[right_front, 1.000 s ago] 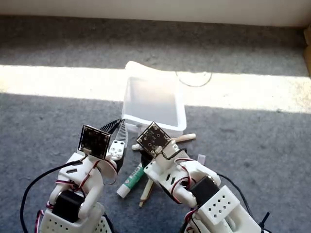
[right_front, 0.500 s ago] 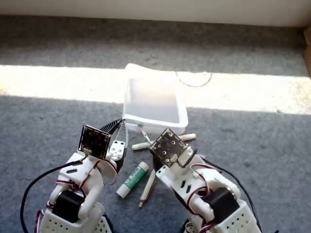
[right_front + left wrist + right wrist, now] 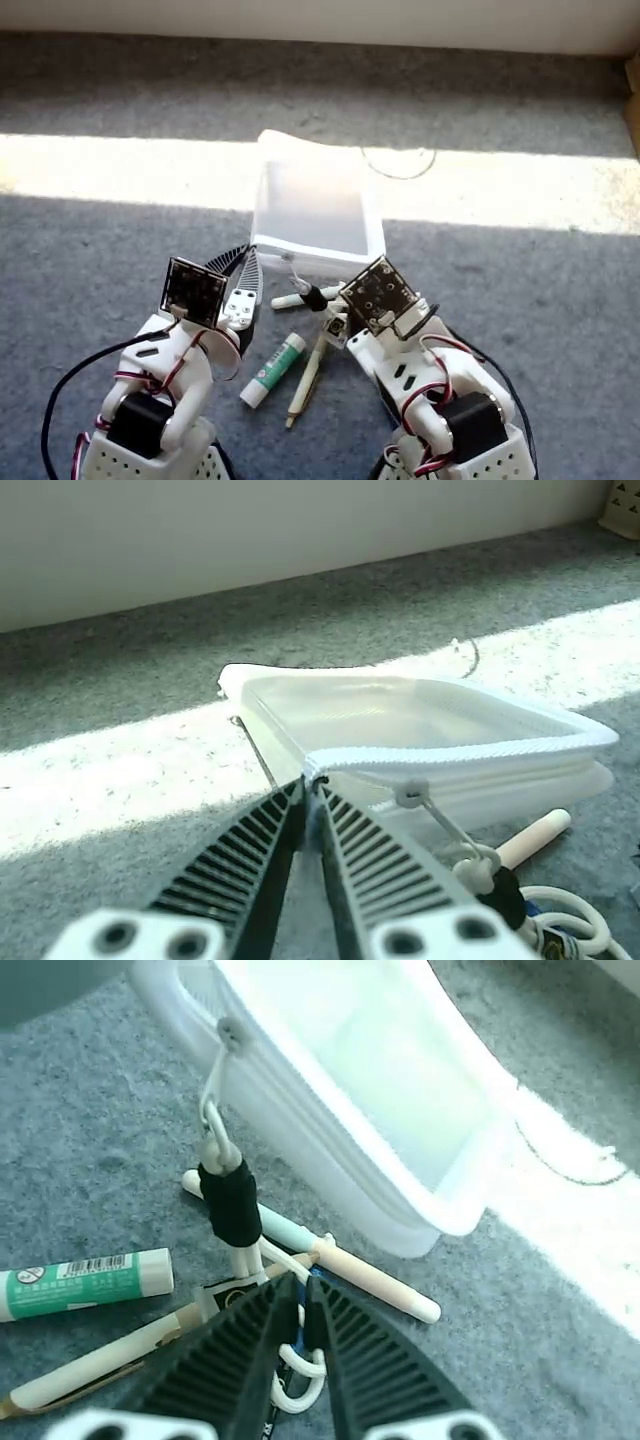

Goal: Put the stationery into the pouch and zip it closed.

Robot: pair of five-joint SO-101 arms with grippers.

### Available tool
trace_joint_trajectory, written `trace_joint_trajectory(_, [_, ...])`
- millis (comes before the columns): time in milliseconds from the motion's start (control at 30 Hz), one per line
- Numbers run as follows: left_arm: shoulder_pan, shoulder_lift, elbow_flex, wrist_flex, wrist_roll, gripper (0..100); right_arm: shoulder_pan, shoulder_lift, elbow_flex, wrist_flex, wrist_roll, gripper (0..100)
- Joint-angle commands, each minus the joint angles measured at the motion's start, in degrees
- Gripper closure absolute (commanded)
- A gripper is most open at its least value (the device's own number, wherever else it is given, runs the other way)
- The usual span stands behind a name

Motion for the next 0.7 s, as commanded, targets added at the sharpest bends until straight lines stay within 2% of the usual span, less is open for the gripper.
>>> trace_joint_trajectory(0, [-0.8,-0.4,-1.0,-1.4,-0.3,98,0.8,-0.7,-2.8,0.3,0.2,98.5])
trace_joint_trajectory(67, [-0.8,-0.4,-1.0,-1.4,-0.3,98,-0.9,-0.7,-2.8,0.4,-1.8,94.6])
trace_joint_trajectory(167, [-0.8,-0.4,-1.0,-1.4,-0.3,98,-4.1,-0.7,-2.7,0.5,-7.5,81.7])
trace_joint_trajectory(267, [-0.8,-0.4,-1.0,-1.4,-0.3,98,-8.9,-0.7,-2.7,0.5,-7.4,71.7])
trace_joint_trajectory(433, [-0.7,-0.4,-1.0,-1.4,-0.3,98,-17.1,-0.6,-2.6,-0.2,-7.4,71.2])
trace_joint_trajectory(667, [-0.6,-0.4,-1.0,-1.4,-0.4,98,-17.7,-0.6,4.9,-11.3,-7.6,71.2])
